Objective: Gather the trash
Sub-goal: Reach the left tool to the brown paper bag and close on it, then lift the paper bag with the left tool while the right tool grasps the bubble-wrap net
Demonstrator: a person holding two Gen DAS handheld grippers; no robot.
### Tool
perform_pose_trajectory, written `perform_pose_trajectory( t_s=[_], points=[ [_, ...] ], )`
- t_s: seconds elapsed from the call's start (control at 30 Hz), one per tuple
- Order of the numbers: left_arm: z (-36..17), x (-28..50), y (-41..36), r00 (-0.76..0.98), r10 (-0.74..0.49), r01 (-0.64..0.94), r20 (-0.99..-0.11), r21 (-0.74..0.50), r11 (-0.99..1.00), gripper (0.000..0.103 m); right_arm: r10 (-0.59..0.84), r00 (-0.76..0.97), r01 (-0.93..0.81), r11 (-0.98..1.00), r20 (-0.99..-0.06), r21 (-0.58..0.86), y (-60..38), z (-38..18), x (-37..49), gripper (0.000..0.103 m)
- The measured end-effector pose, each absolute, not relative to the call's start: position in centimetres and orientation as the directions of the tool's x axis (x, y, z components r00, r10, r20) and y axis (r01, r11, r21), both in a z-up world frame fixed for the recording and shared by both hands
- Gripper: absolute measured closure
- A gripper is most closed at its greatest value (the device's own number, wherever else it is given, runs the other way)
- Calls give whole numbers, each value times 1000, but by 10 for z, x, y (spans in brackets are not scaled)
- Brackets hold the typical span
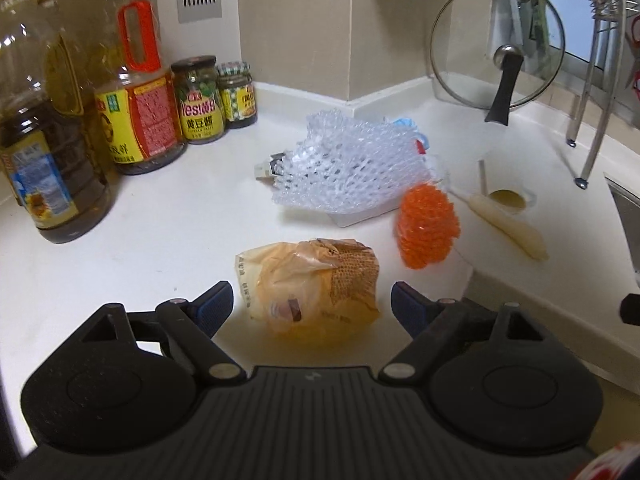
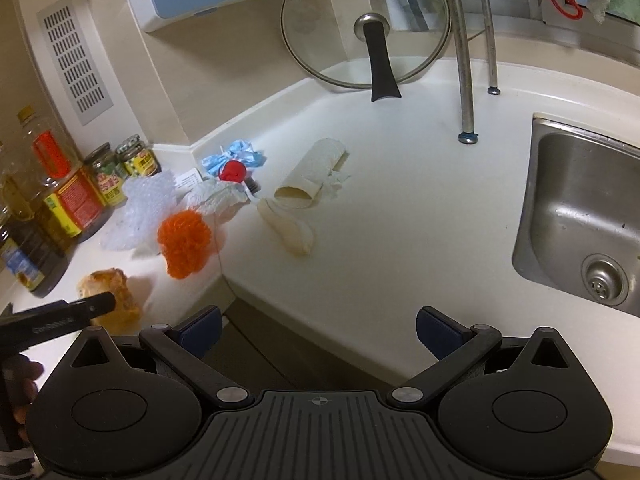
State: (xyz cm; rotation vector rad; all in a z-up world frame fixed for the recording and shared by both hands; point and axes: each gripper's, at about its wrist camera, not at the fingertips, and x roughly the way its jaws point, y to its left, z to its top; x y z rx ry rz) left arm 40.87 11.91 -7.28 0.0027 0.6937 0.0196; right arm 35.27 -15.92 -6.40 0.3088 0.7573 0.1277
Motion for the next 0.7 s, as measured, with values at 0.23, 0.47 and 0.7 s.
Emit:
perform_pose_trajectory(
  t_s=[0.23,0.47,0.7],
  points=[
    [-86,426,121,762,16,1,-648,26,1000,24,222,704,16,945,-675,328,-157,-72,365,0],
    [-90,427,118,766,4,40,-643,54,998,52,225,693,14,946,-685,325,-154,-76,373,0],
    [-85,422,119,781,-8,74,-625,81,994,70,240,688,-4,945,-685,326,-148,-77,380,0]
  ],
)
